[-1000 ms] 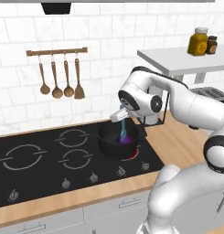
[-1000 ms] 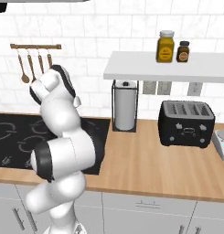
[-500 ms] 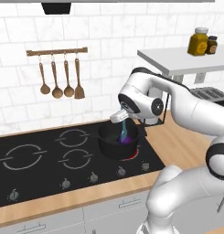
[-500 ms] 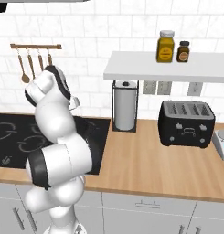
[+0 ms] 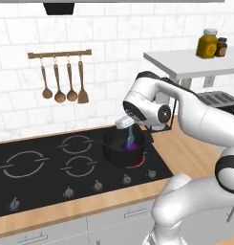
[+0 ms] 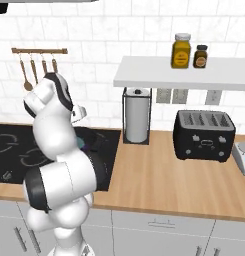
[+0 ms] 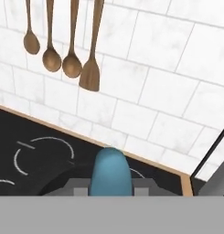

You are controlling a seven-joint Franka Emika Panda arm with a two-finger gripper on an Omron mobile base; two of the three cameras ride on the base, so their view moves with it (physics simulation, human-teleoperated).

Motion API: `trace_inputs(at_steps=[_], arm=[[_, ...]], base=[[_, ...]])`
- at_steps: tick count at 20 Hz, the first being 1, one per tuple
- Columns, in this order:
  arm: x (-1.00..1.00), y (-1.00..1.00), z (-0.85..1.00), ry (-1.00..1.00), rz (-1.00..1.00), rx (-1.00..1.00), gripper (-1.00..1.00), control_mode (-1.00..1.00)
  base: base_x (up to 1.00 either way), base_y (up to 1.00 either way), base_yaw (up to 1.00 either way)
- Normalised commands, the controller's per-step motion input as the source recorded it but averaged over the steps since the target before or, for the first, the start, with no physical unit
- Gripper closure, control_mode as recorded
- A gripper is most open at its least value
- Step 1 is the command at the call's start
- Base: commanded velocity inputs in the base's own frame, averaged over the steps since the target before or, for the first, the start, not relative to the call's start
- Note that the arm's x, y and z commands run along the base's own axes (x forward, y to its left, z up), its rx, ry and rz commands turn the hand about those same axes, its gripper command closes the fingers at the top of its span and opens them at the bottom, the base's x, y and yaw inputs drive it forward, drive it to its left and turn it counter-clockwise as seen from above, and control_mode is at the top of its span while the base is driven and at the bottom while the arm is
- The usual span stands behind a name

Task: Put the eggplant and sweet potato in the pot. Retrieve the spatula and lightly stir the vegetables in the pot.

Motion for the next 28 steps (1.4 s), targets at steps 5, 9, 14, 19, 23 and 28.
trace_inputs(at_steps=[5,9,14,19,23,28], arm=[[-0.41,-0.03,0.5,0.03,-0.19,-0.16,1.0,-1.0],[-0.59,-0.05,0.48,0.09,-0.31,-0.11,1.0,-1.0],[-0.12,0.01,0.16,0.36,-0.3,-0.06,1.0,-1.0],[0.22,0.19,0.0,0.51,-0.16,-0.01,1.0,-1.0],[0.62,0.37,0.01,0.41,-0.02,0.0,1.0,-1.0],[0.6,0.35,0.21,0.04,0.0,0.0,1.0,-1.0]], base=[[0.0,0.0,0.0],[0.0,0.0,0.0],[0.0,0.0,0.0],[0.0,0.0,0.0],[0.0,0.0,0.0],[0.0,0.0,0.0]])
